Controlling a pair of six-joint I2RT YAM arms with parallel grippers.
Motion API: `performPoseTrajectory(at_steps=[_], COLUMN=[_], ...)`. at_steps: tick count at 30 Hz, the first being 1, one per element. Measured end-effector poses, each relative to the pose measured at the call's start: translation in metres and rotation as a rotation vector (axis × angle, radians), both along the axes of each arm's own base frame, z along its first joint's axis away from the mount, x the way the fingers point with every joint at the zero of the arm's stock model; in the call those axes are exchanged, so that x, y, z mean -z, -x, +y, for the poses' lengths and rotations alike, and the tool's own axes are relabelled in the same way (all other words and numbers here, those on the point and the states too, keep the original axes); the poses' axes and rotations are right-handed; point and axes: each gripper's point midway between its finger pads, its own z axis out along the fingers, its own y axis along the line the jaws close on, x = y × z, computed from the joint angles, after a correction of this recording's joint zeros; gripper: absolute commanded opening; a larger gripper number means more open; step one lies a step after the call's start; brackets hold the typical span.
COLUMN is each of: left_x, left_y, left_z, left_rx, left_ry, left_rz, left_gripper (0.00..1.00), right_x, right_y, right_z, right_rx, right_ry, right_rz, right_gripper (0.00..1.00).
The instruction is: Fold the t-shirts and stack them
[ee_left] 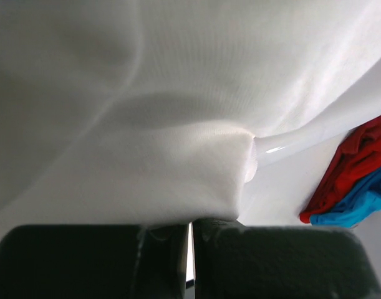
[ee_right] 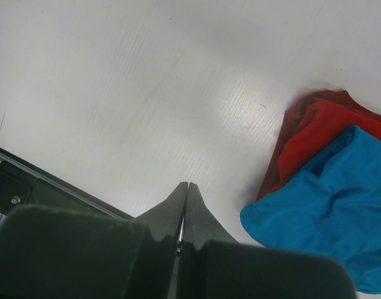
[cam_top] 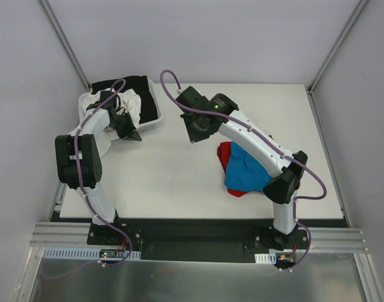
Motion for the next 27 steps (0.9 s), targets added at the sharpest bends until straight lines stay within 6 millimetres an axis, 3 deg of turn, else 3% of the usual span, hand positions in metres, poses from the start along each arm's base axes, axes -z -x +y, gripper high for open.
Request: performPoseTrajectory(at_steps=[4,7,9,13,17,27], left_x=[0.003,0.005,0.008,0.017,0.031,0.031], left_y=[-0.009,-0.015,-0.019,-0.023,-0.016,-0.015], left_z=[0.006,0.021,0.041,0.098,0.133,0.139], left_rx=[-0.020,-0.069,-0.118,-0.263,-0.348,-0.356], left_ry=[-0.009,0.002,0.000,-0.052,-0.106,-0.152], left_rz=[0.006,0.015,0.020,0.039,0.099,0.135], left_gripper=[0.00,0.00,0.00,0.00,0.00,0.00], right_x=[0.002,0.002,0.002,0.005,0.006,0.006], right_y=[-0.004,-0.004,-0.006,-0.009,-0.013,-0.017], right_z=[0.002,-0.001,-0.003,-0.008,-0.013,-0.018], right_rx=[0.000,-0.001,0.002,0.009,0.017,0.010], right_ry=[0.010,0.025,0.034,0.052,0.060,0.073], right_rz=[-0.004,-0.009,-0.013,-0.014,-0.015,-0.017], right_gripper=[0.01,0.01,0.01,0.01,0.01,0.01])
